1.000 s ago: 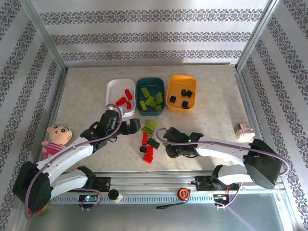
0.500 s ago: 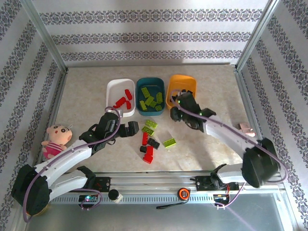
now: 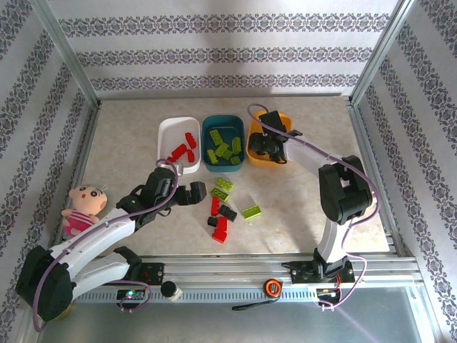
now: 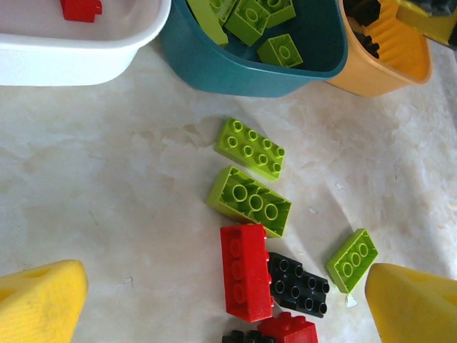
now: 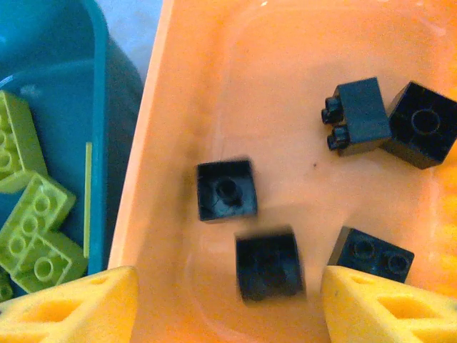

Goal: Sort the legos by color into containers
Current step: Place the lego in the container, then pick up the lego from the middle-left of the table.

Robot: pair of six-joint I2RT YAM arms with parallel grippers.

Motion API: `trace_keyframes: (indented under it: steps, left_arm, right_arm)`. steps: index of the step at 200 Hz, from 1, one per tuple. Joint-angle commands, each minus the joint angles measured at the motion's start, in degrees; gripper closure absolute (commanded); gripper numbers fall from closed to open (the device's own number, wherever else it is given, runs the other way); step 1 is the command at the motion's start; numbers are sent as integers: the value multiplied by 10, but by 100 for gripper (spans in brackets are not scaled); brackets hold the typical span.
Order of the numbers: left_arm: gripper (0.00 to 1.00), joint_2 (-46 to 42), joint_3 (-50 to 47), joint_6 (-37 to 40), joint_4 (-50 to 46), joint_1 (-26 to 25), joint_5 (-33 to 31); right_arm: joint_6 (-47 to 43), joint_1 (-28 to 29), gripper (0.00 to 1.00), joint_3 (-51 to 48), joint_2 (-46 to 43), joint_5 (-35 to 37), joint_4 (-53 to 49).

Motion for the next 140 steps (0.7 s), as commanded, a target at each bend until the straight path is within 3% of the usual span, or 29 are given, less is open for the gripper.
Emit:
trace_keyframes:
  steps: [1, 45, 99, 140]
  left_arm:
    - [0, 8, 1, 15, -24, -5, 26]
    - [4, 54, 32, 40, -48, -62, 14]
    - [8, 181, 105, 92, -103, -168, -63]
    - [14, 227, 123, 85, -120, -183, -92]
  right_arm:
    - [-1, 1, 29, 20, -15, -11, -3]
    - [-3, 32, 27, -73, -103, -21, 34]
    - [8, 64, 27, -192, -197, -33, 63]
    - [11, 69, 27, -248, -245, -33, 71]
